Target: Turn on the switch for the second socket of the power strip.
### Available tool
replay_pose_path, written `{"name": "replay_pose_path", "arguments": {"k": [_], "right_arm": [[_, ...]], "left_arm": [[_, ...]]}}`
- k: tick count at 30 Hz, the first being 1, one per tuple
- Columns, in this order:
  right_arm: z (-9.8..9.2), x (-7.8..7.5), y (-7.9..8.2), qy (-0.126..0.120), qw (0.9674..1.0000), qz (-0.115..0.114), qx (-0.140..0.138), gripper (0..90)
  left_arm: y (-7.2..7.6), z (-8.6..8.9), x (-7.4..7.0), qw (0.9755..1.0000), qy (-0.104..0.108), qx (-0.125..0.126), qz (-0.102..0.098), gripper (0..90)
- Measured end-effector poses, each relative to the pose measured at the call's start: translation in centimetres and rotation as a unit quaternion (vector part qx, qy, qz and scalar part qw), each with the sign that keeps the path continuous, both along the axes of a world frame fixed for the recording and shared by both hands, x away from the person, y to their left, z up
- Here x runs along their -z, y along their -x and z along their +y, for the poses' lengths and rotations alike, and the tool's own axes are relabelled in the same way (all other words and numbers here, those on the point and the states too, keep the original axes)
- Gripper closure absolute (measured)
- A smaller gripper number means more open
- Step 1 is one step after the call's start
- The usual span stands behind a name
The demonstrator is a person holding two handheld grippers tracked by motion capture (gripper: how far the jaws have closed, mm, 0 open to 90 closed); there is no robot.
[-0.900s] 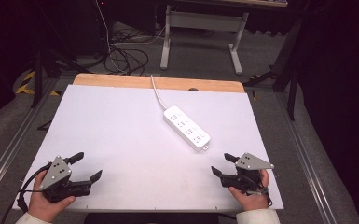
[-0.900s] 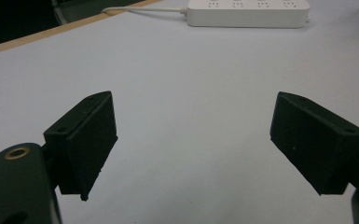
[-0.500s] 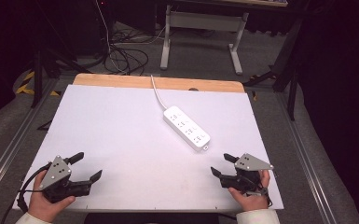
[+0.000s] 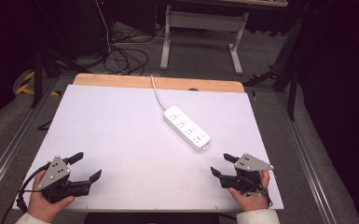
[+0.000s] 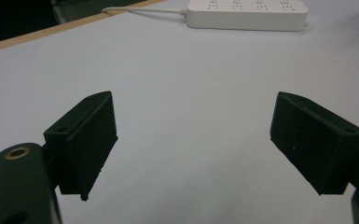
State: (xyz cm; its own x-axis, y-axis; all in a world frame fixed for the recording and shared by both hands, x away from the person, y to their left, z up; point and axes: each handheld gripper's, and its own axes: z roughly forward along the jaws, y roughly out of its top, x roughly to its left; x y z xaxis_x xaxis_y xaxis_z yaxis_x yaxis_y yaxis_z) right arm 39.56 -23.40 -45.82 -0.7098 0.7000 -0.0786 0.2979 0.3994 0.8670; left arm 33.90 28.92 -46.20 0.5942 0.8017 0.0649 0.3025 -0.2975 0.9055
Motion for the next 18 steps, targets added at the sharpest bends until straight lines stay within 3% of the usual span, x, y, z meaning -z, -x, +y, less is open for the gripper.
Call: {"name": "replay_pose_path", "arguments": {"k": [12,18], "right_arm": [[0.3,-0.5,-0.4,0.006,0.9999,0.008,0.004,30.0],[0.8,-1.6,-1.1,0.014,0.9998,0.016,-0.002,30.0]], "left_arm": [[0.0,0.0,0.0,1.0000,0.000,-0.001,0.001,15.2],[0.0,0.1,0.0,1.0000,0.002,-0.002,0.004,15.2]]}}
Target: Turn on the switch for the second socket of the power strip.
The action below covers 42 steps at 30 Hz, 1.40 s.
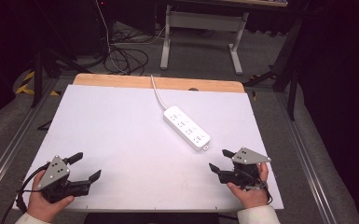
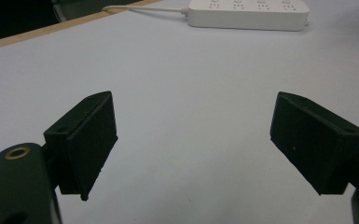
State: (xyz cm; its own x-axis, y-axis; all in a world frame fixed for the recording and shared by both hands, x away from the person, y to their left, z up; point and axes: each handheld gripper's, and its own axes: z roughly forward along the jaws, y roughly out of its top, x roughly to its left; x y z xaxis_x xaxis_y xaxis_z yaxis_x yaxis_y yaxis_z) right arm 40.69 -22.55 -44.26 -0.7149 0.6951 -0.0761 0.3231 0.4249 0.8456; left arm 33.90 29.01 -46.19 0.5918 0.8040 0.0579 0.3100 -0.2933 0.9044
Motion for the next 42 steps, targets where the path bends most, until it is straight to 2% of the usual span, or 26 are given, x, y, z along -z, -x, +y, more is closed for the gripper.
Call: {"name": "replay_pose_path", "arguments": {"k": [7,20,26,42], "right_arm": [[0.6,-0.8,-0.9,0.004,1.0000,0.004,-0.006,30.0],[1.6,-3.5,-3.0,0.012,0.9999,0.002,-0.009,30.4],[2.0,-4.3,-4.0,0.011,0.9998,0.019,-0.002,33.9],[2.7,-6.7,-6.3,0.005,0.9997,0.024,0.004,36.9]], "left_arm": [[0.0,0.0,0.0,1.0000,0.005,0.000,0.001,15.4],[0.0,0.0,0.0,1.0000,0.008,0.000,0.005,15.4],[0.0,0.1,0.1,0.9999,0.008,0.001,0.007,15.4],[-0.1,0.1,0.1,0.9999,0.007,0.002,0.010,15.4]]}}
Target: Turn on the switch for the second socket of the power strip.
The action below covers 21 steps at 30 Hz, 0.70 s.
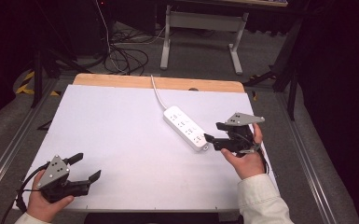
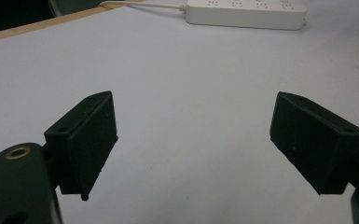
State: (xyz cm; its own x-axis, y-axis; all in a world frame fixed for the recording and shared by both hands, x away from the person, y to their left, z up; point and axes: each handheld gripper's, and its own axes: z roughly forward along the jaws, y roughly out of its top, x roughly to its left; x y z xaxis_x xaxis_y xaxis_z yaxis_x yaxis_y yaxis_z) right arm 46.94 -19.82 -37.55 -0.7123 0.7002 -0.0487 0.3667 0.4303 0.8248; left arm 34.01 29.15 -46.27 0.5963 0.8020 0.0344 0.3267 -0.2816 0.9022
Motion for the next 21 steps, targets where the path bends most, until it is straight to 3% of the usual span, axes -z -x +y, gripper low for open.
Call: {"name": "replay_pose_path", "arguments": {"k": [5,15,19,21], "right_arm": [[0.2,-0.5,-0.8,-0.005,1.0000,0.004,0.005,38.5],[1.3,-1.3,-3.3,0.007,0.9999,0.012,0.006,42.8],[1.7,-1.3,-4.1,0.011,0.9996,0.020,0.016,46.9],[2.2,-1.1,-5.0,0.021,0.9987,0.034,0.031,53.2]], "left_arm": [[0.0,0.1,0.0,1.0000,0.002,0.000,-0.001,15.4],[-0.1,0.1,0.0,1.0000,0.003,-0.001,0.001,15.4],[-0.1,0.1,0.0,1.0000,0.004,0.000,0.002,15.4],[-0.1,0.2,0.0,1.0000,0.005,0.001,0.004,15.6]]}}
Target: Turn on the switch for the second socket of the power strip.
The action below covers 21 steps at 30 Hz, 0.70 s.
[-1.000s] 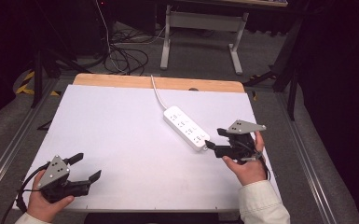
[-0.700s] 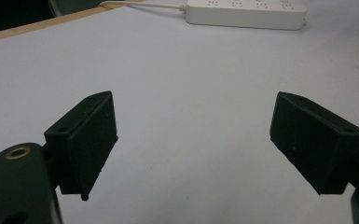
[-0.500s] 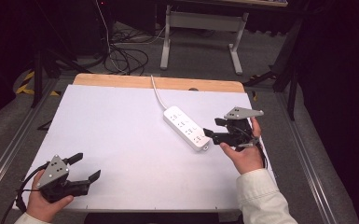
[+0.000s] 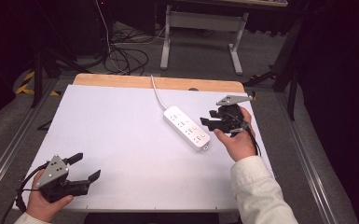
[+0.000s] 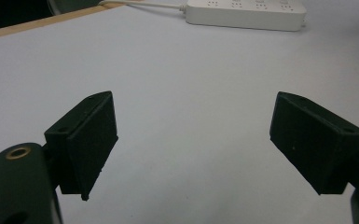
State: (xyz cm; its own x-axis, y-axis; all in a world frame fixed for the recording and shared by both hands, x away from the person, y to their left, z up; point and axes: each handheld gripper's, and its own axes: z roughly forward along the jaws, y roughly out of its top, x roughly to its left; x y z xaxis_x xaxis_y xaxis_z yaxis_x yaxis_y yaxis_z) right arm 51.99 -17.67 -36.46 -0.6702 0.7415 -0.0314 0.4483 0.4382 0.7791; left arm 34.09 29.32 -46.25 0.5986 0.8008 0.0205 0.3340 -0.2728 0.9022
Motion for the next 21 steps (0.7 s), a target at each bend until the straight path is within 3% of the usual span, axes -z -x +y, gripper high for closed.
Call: {"name": "replay_pose_path", "arguments": {"k": [2,4,7,12,21], "right_arm": [[0.1,0.1,-0.2,0.005,1.0000,0.000,0.001,55.9],[0.5,0.5,-0.9,0.014,0.9998,-0.012,0.003,65.3],[0.9,0.9,-1.5,0.009,0.9999,-0.013,-0.004,76.3],[1.8,1.5,-2.3,0.022,0.9996,-0.018,-0.008,88.9],[2.9,2.8,-3.9,0.023,0.9997,-0.004,-0.007,90.0]], "left_arm": [[0.0,0.0,0.0,1.0000,0.001,-0.001,0.001,15.6],[0.0,0.1,0.0,1.0000,0.002,-0.001,0.002,15.7],[-0.1,0.1,0.0,1.0000,0.003,-0.002,0.003,15.7],[-0.1,0.1,0.0,1.0000,0.005,-0.001,0.004,15.9],[-0.1,0.1,0.1,0.9999,0.010,-0.001,0.006,15.9]]}}
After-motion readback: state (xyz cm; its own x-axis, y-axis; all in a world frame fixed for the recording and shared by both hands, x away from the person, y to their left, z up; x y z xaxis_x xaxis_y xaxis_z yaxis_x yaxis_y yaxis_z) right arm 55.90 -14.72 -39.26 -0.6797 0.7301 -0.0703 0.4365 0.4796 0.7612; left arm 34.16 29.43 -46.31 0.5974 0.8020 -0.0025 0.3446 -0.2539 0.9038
